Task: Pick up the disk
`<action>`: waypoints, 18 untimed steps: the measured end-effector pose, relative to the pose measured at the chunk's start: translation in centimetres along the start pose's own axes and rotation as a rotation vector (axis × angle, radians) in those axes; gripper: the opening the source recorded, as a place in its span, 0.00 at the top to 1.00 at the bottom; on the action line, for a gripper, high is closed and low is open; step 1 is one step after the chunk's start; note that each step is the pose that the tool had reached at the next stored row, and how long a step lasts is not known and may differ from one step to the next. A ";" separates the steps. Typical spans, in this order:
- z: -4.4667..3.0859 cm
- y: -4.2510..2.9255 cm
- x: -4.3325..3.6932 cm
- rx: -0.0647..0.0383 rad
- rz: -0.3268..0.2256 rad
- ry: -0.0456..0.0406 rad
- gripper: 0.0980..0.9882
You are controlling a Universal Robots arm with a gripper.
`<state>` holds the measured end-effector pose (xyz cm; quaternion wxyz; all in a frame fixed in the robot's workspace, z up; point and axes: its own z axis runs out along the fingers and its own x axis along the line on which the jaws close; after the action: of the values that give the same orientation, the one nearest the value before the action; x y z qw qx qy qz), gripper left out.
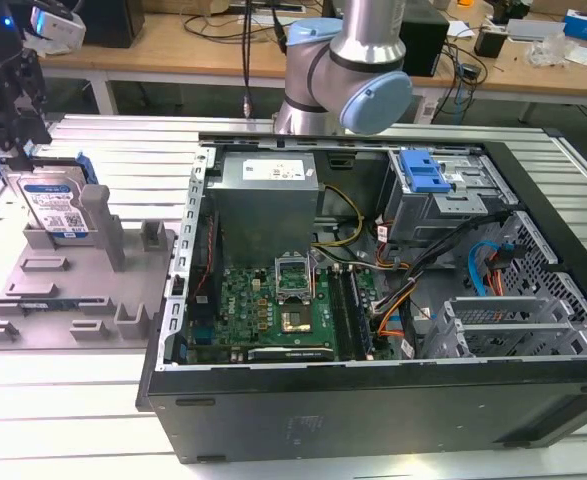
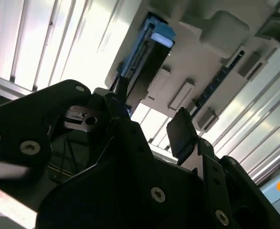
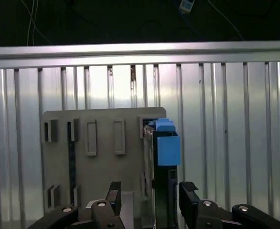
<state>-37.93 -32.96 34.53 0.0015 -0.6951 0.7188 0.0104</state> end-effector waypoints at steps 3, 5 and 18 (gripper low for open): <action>0.14 2.02 -0.92 0.000 0.000 0.0015 0.43; 0.23 2.76 -0.97 0.000 -0.001 0.0016 0.43; 1.14 3.19 -0.93 -0.001 -0.027 0.0024 0.43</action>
<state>-41.11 -31.90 33.45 0.0005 -0.7048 0.7093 0.0098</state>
